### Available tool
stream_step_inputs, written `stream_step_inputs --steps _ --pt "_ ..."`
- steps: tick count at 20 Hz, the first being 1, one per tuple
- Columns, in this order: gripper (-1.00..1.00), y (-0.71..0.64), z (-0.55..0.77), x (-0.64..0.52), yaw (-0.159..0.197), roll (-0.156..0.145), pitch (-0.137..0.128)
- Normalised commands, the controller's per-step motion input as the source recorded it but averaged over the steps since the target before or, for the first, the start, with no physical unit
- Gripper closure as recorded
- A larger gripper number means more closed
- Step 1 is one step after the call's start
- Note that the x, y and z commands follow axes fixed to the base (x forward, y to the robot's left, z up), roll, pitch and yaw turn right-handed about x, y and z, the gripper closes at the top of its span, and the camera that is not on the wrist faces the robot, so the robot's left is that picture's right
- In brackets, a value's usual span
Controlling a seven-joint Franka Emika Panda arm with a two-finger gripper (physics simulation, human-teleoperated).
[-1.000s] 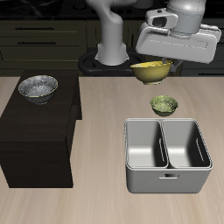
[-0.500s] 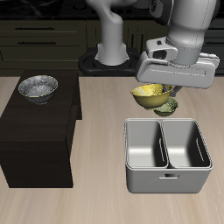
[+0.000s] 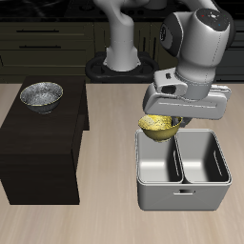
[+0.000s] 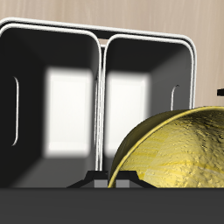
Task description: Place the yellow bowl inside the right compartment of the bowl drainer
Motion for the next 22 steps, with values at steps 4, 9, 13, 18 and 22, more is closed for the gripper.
stream_step_inputs --steps 4,9,13,18,22 --pt "1.00 -0.03 -0.37 0.05 0.013 0.013 0.045" --pt "-1.00 0.10 -0.16 -0.10 0.086 -0.047 -0.009" --pt "-1.00 -0.09 -0.09 0.02 0.019 0.029 0.029" --pt "-1.00 -0.01 0.08 -0.11 0.006 0.014 -0.013" --pt "-1.00 -0.03 0.10 -0.08 0.009 -0.013 -0.023"
